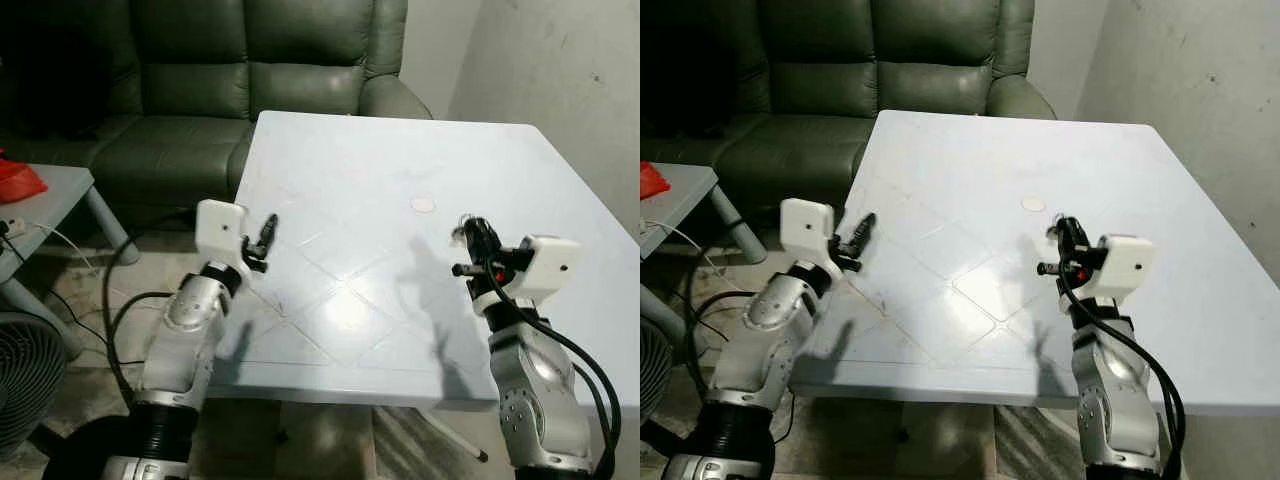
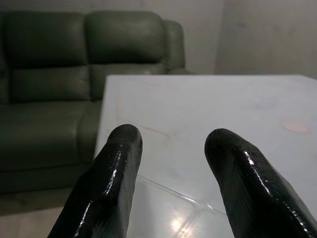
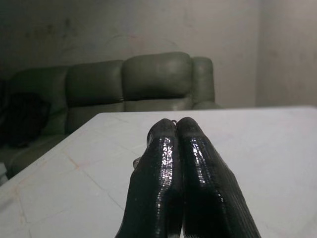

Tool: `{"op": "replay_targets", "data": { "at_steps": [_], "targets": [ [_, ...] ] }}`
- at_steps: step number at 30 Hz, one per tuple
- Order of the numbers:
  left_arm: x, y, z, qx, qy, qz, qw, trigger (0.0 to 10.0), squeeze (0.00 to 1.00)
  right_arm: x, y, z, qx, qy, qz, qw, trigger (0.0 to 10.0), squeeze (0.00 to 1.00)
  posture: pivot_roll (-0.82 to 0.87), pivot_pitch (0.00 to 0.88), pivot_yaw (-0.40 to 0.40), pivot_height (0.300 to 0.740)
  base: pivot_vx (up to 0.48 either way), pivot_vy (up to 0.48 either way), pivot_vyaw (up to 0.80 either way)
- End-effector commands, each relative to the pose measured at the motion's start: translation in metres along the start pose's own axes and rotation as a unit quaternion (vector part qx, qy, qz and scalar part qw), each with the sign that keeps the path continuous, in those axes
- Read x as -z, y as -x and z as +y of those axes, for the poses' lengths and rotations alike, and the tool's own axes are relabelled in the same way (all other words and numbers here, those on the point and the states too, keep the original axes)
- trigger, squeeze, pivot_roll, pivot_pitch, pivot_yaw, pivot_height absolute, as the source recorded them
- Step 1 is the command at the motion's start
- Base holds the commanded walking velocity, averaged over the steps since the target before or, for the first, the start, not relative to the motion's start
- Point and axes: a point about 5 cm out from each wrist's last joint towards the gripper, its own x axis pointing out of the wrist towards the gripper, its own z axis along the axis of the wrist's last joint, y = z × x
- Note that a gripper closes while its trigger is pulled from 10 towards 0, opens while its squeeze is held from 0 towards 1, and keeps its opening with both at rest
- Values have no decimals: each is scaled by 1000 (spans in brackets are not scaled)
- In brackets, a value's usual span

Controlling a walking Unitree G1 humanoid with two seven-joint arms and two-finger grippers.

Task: Hang keys on a hook

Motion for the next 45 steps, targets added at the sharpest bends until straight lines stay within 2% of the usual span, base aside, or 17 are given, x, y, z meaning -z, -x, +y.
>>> {"op": "replay_targets", "data": {
  "at_steps": [1, 4, 6, 9, 12, 18, 25, 27, 35, 38, 45],
  "targets": [
    [-8, -3, 5, -10, -3, -23, 1000, 10000, 0, -1, -4, 5, -11, 22, -9, 1000, 10000, 0, -103, 0, -49, 740, 0, 0, 0],
    [-3, -3, 7, -23, 22, -13, 999, 10000, 0, 14, -5, 4, 5, 42, 32, 999, 10000, 0, -98, 0, -52, 740, 0, 0, 0],
    [-2, -3, 7, -24, 23, -11, 999, 10000, 0, 15, -5, 4, 7, 42, 37, 998, 10000, 0, -98, 0, -52, 740, 0, 0, 0],
    [8, -3, 13, -45, 42, 21, 998, 10000, 0, 20, -6, 5, 14, 52, 54, 997, 10000, 0, -96, 0, -57, 740, 0, 0, 0],
    [8, -4, 18, -52, 43, 20, 998, 10000, 0, 23, -8, 7, 18, 66, 69, 995, 10000, 0, -97, 0, -57, 740, 0, 0, 0],
    [2, -10, 23, -56, 38, 5, 998, 10000, 0, 25, -12, 7, 23, 91, 67, 993, 10000, 0, -99, 0, -54, 740, 0, 0, -452],
    [-3, -15, 22, -42, 42, -8, 998, 10000, 0, 23, -17, 6, 29, 90, 62, 994, 10000, 0, -101, 0, -49, 740, 0, 0, -741],
    [-4, -14, 20, -28, 24, -11, 999, 10000, 0, 23, -18, 7, 27, 92, 59, 994, 10000, 0, -100, 0, -49, 740, 0, 0, -744],
    [-8, -14, 26, -37, 12, -26, 999, 10000, 0, 24, -19, 9, 25, 96, 58, 993, 10000, 0, -95, 0, -47, 740, 0, 0, -744],
    [-9, -14, 27, -35, 25, -30, 999, 10000, 0, 24, -20, 10, 22, 99, 57, 993, 10000, 0, -95, 0, -47, 740, 0, 0, -740],
    [-9, -13, 29, -40, 27, -33, 998, 10000, 0, 24, -19, 11, 22, 107, 56, 992, 10000, 0, -101, 0, -46, 740, 0, 0, -744]
  ]
}}
